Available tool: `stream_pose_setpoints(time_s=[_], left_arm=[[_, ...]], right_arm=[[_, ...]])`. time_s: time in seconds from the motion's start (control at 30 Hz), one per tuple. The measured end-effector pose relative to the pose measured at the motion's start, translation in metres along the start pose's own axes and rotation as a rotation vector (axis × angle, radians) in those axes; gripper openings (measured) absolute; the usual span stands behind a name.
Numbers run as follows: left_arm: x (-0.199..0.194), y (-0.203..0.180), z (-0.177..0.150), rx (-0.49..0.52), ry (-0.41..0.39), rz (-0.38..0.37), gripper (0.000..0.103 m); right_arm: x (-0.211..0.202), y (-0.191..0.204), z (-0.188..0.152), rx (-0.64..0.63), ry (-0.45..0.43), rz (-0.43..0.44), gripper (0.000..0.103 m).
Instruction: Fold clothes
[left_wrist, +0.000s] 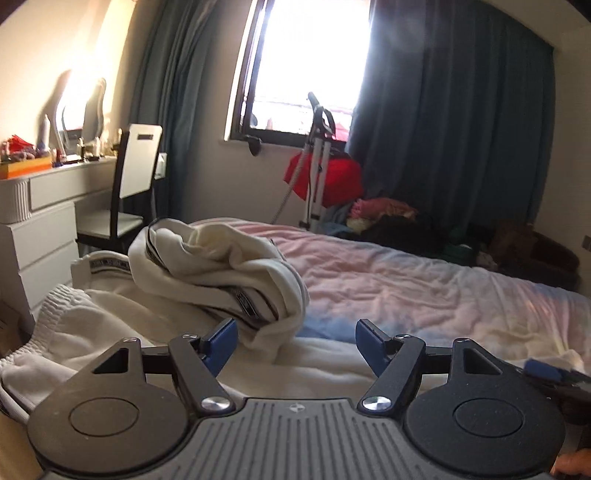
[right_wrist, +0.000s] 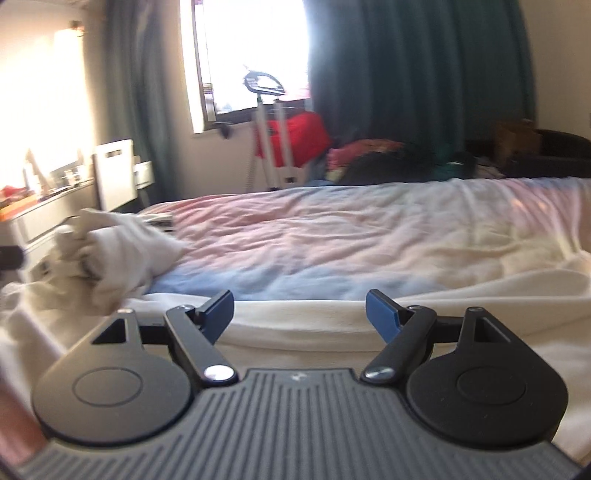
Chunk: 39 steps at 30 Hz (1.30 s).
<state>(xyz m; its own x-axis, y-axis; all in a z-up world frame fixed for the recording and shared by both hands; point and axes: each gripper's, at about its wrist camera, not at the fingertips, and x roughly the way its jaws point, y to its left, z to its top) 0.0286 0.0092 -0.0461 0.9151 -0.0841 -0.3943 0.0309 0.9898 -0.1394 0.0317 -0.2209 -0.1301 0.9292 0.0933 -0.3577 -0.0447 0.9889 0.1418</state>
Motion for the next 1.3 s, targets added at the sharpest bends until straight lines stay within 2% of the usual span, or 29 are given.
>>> stream_pose_setpoints(time_s=[0.13,0.27,0.33,0.43,0.53,0.63,0.67,0.7,0.73,0.8,0.9,0.97,1.1,1.2,1.3], left_arm=[[-0.008,0.020,0.007,-0.038,-0.061,-0.001,0.072],[-0.012,0.039,0.006,-0.032,-0.122,0.024,0.072],[-0.005,0.048,0.002,-0.025,-0.112,0.049,0.072],[0.010,0.063,-0.003,-0.064,-0.081,0.050,0.072],[0.029,0.072,-0.009,-0.087,-0.029,0.058,0.072],[0.041,0.076,-0.014,-0.099,-0.004,0.041,0.072],[0.043,0.076,-0.016,-0.092,-0.002,0.036,0.072],[0.046,0.076,-0.017,-0.085,0.001,0.032,0.072],[0.049,0.075,-0.019,-0.077,0.004,0.028,0.072],[0.052,0.078,-0.021,-0.087,0.017,0.019,0.071],[0.052,0.080,-0.023,-0.109,0.022,0.005,0.071],[0.051,0.079,-0.023,-0.106,0.025,0.004,0.071],[0.051,0.076,-0.025,-0.099,0.031,-0.007,0.071],[0.050,0.075,-0.024,-0.090,0.026,-0.011,0.071],[0.051,0.075,-0.024,-0.092,0.030,-0.016,0.071]], right_arm=[[0.008,0.021,0.012,-0.023,0.023,0.115,0.080],[0.047,0.053,0.045,-0.029,0.028,0.201,0.080],[0.080,0.076,0.067,-0.033,0.041,0.255,0.080],[0.144,0.113,0.095,0.001,0.142,0.339,0.080],[0.192,0.158,0.107,-0.094,0.201,0.368,0.080],[0.226,0.186,0.106,-0.176,0.283,0.348,0.064],[0.236,0.192,0.104,-0.190,0.311,0.337,0.063],[0.243,0.192,0.102,-0.171,0.333,0.328,0.045],[0.249,0.190,0.100,-0.144,0.352,0.321,0.010],[0.247,0.174,0.104,-0.037,0.342,0.328,0.009],[0.226,0.147,0.122,0.053,0.247,0.336,0.006],[0.213,0.132,0.137,0.054,0.192,0.296,0.005],[0.186,0.092,0.174,0.007,0.075,0.131,0.005],[0.162,0.055,0.200,-0.027,-0.020,-0.024,0.005],[0.145,0.012,0.219,-0.070,-0.097,-0.214,0.005]])
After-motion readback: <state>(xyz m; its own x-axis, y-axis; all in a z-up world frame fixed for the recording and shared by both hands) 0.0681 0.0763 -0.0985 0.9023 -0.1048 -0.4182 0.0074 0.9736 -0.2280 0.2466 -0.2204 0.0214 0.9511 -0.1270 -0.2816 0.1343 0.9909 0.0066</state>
